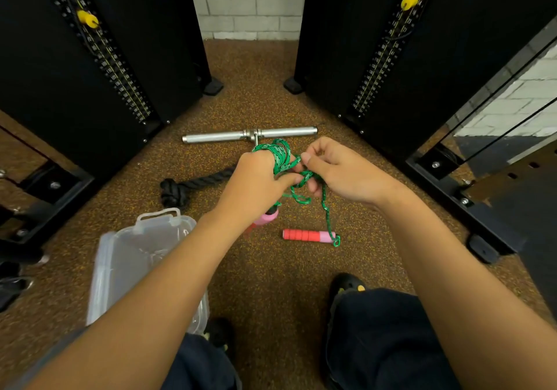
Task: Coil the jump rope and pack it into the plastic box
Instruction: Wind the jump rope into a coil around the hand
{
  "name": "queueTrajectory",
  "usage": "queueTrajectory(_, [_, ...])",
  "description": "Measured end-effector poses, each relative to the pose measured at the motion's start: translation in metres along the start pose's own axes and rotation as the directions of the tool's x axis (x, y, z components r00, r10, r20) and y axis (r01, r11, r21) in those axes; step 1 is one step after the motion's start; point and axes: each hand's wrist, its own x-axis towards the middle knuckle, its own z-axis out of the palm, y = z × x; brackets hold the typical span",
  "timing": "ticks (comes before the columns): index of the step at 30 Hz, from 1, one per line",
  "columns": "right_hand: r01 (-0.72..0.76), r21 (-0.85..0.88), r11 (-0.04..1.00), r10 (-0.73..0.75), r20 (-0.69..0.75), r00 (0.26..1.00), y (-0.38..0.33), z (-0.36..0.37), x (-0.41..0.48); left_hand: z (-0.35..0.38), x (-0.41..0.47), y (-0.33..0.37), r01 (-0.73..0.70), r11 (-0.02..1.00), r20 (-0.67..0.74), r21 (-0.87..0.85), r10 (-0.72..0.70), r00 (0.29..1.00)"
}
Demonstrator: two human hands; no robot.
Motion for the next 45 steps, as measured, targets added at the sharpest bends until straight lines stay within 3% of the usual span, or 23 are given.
queueTrajectory(3, [-0.01, -0.006, 1.0, 0.01, -0.003, 1.0, 0.0, -0.001, -0.001, -0.002, 0.0, 0.003, -0.074, 0.996, 0.011, 0.05, 0.074, 0.997])
queueTrajectory(5, [-0.031, -0.15, 0.988, 0.028, -0.022, 0.999, 0.002, -0.004, -0.002, -0.006, 0.003, 0.004, -0.054, 0.998, -0.037, 0.041, 0.056, 0.998])
queueTrajectory(8, [-0.089, -0.284, 0.955, 0.081, -0.039, 0.996, 0.008, -0.007, -0.003, -0.019, 0.012, -0.003, 0.151, 0.964, -0.174, -0.218, -0.191, 0.966])
queueTrajectory(10, [-0.117, -0.321, 0.94, 0.109, -0.046, 0.993, 0.012, -0.008, -0.003, -0.031, 0.018, -0.012, 0.23, 0.834, -0.253, -0.502, -0.395, 0.883])
queueTrajectory(13, [-0.131, -0.347, 0.929, 0.121, -0.05, 0.991, 0.014, -0.008, -0.002, -0.042, 0.021, -0.021, 0.184, 0.58, -0.259, -0.793, -0.596, 0.76])
queueTrajectory(15, [-0.129, -0.361, 0.924, 0.116, -0.056, 0.992, 0.014, -0.008, -0.001, -0.041, 0.018, -0.021, 0.145, 0.44, -0.198, -0.886, -0.643, 0.74])
queueTrajectory(17, [-0.101, -0.329, 0.939, 0.087, -0.059, 0.994, 0.014, -0.007, 0.0, -0.039, 0.016, -0.016, 0.131, 0.402, -0.158, -0.906, -0.61, 0.777])
queueTrajectory(20, [-0.046, -0.292, 0.955, 0.023, -0.081, 0.996, 0.009, -0.005, 0.001, -0.031, 0.013, -0.006, 0.15, 0.459, -0.112, -0.876, -0.496, 0.861])
queueTrajectory(25, [0.013, -0.239, 0.971, -0.035, -0.09, 0.995, 0.003, -0.005, 0.001, -0.016, 0.002, 0.009, 0.276, 0.563, 0.069, -0.779, -0.36, 0.93])
queueTrajectory(28, [0.021, -0.145, 0.989, -0.033, -0.08, 0.996, 0.003, -0.005, 0.002, -0.011, -0.002, 0.012, 0.214, 0.825, 0.131, -0.522, -0.17, 0.977])
queueTrajectory(31, [0.019, -0.078, 0.997, -0.023, -0.056, 0.998, 0.002, -0.005, 0.002, -0.005, -0.004, 0.013, 0.062, 0.984, 0.023, -0.165, -0.059, 0.998])
queueTrajectory(35, [0.033, -0.097, 0.995, -0.035, -0.025, 0.999, 0.003, -0.003, 0.001, -0.007, 0.001, 0.01, -0.03, 0.999, 0.0, -0.02, 0.03, 1.0])
queueTrajectory(38, [0.021, -0.09, 0.996, -0.023, -0.015, 1.0, 0.006, -0.005, 0.002, -0.013, 0.004, 0.002, -0.018, 1.0, 0.024, 0.006, 0.018, 1.0])
queueTrajectory(45, [0.013, -0.06, 0.998, -0.015, -0.043, 0.999, 0.003, -0.007, 0.001, -0.02, 0.006, -0.001, 0.102, 0.982, 0.068, -0.159, -0.092, 0.993])
